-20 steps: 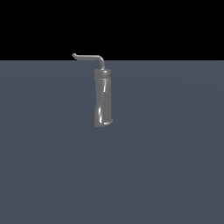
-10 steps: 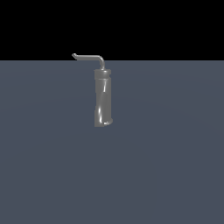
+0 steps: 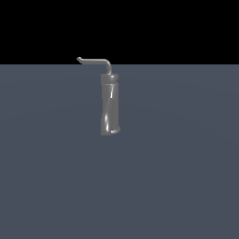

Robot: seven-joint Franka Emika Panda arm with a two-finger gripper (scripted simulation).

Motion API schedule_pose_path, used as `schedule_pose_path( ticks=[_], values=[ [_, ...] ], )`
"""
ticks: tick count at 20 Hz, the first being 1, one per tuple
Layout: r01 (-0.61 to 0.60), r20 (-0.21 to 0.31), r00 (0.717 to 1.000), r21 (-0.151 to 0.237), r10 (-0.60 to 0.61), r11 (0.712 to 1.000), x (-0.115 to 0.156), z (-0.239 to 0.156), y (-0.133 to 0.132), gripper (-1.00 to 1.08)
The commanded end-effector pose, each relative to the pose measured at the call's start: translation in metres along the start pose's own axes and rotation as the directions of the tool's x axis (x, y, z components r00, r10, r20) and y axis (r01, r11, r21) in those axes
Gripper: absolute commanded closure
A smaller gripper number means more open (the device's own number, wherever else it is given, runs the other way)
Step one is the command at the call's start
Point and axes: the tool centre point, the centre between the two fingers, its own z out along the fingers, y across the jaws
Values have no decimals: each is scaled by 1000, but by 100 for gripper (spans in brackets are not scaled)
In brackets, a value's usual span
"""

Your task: Turn on the faucet by rotating a designated handle.

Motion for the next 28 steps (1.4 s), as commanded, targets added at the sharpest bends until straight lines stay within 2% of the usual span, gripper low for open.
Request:
schedule_pose_path(
  ticks=[1, 7, 14, 21, 28],
  values=[
    [-64, 8, 998, 6, 64, 998, 14, 5, -11, 108],
    [-215, 23, 976, 6, 215, 977, 45, 22, -38, 108],
    [-385, 26, 923, -6, 385, 923, 79, 46, -69, 108],
    [-540, 10, 841, -22, 540, 841, 110, 76, -102, 108],
    [-674, -27, 738, -32, 674, 738, 137, 110, -136, 108]
  ],
)
